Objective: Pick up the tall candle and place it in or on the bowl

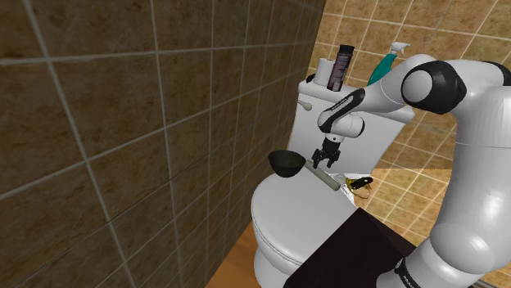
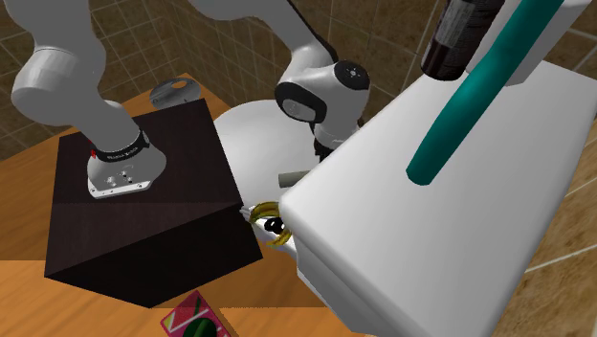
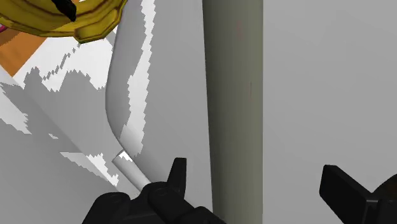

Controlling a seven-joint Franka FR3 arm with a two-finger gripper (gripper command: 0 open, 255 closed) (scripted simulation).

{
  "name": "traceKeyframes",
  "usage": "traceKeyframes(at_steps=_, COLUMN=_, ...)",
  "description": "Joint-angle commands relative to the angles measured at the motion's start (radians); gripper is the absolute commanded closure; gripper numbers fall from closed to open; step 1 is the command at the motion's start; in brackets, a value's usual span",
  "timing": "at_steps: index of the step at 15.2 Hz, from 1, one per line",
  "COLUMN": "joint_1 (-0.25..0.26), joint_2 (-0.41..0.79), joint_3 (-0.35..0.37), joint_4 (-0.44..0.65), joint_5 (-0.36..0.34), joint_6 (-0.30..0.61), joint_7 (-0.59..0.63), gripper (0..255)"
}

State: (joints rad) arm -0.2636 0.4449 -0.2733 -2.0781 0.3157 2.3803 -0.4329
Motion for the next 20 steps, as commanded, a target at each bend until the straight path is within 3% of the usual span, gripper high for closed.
traceKeyframes(at_steps=1, joint_1=-0.015, joint_2=0.038, joint_3=0.008, joint_4=0.027, joint_5=0.019, joint_6=0.007, joint_7=-0.014, gripper=0)
traceKeyframes(at_steps=7, joint_1=-0.025, joint_2=0.103, joint_3=0.033, joint_4=0.025, joint_5=0.053, joint_6=0.073, joint_7=-0.037, gripper=0)
traceKeyframes(at_steps=15, joint_1=-0.025, joint_2=0.103, joint_3=0.033, joint_4=0.025, joint_5=0.053, joint_6=0.073, joint_7=-0.037, gripper=0)
traceKeyframes(at_steps=16, joint_1=-0.025, joint_2=0.103, joint_3=0.033, joint_4=0.025, joint_5=0.053, joint_6=0.073, joint_7=-0.037, gripper=255)
traceKeyframes(at_steps=20, joint_1=-0.025, joint_2=0.103, joint_3=0.033, joint_4=0.025, joint_5=0.053, joint_6=0.073, joint_7=-0.037, gripper=255)
